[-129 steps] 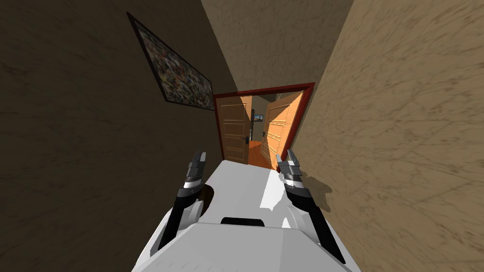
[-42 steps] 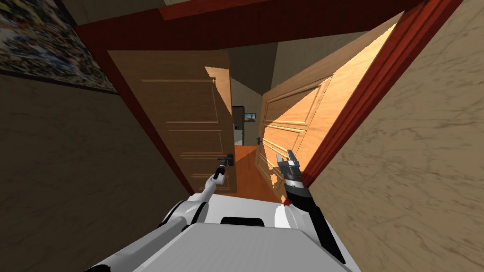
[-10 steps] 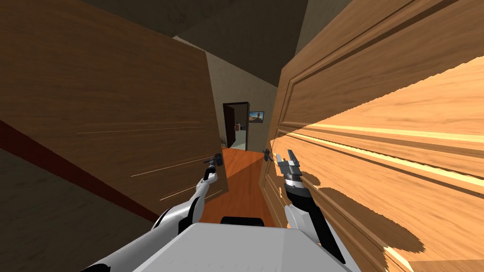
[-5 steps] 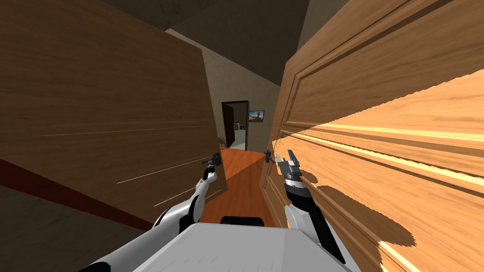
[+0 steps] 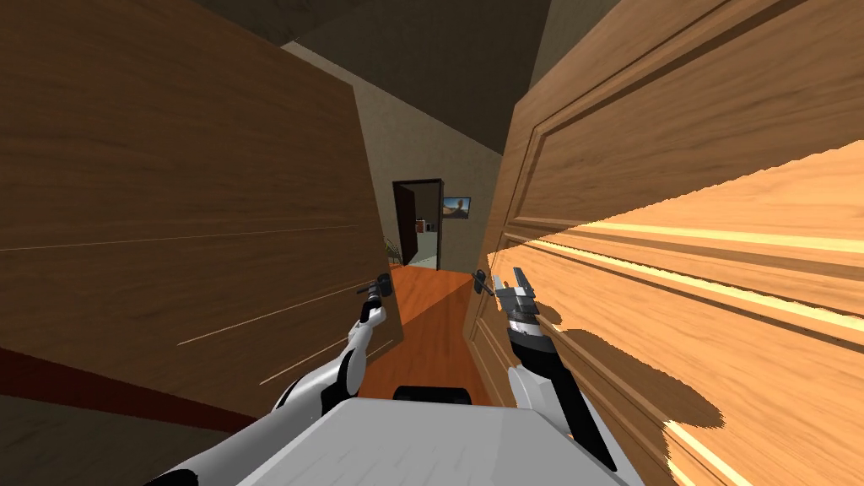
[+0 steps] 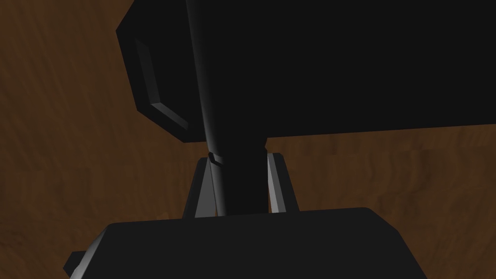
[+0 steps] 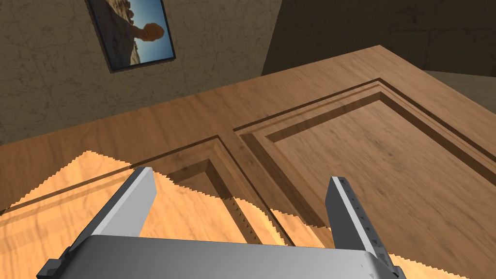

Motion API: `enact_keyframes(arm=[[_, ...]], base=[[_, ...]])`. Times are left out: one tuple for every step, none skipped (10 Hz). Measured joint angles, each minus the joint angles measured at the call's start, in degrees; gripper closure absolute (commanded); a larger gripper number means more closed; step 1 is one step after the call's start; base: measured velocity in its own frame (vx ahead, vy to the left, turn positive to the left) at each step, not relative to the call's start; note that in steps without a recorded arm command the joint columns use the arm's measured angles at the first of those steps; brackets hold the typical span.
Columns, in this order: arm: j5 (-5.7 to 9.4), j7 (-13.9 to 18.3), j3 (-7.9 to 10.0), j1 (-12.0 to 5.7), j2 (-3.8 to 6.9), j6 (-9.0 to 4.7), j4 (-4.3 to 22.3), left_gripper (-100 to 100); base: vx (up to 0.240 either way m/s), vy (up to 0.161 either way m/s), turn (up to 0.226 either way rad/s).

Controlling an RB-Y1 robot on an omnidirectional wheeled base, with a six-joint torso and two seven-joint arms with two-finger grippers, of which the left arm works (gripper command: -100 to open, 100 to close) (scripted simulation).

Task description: Push the door open

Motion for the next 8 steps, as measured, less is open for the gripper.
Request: enact_keyframes(arm=[[0.09,-0.2,0.47,-0.89,0.57,-0.87,1.8,100],[0.11,-0.6,1.05,-0.51,0.19,-1.14,1.1,100],[0.24,-1.4,2.18,-1.11,0.08,-1.71,2.1,100],[0.32,-2.0,3.12,-1.24,0.18,-2.22,2.6,100],[0.53,-2.9,4.5,-2.32,0.45,-3.16,4.4,100],[0.52,-3.2,4.87,-1.95,0.31,-3.2,3.6,100],[0.5,-3.4,5.01,-0.85,-0.69,-1.8,0.3,100],[0.58,-3.9,5.67,-1.36,-0.56,-2.29,1.3,100]], base=[[0.055,0.027,-0.029],[0.073,0.044,-0.034],[0.086,0.031,-0.055],[0.101,0.027,-0.023],[0.075,0.021,-0.016],[0.03,0.015,-0.001],[0.036,0.017,-0.014],[0.055,0.029,-0.053]])
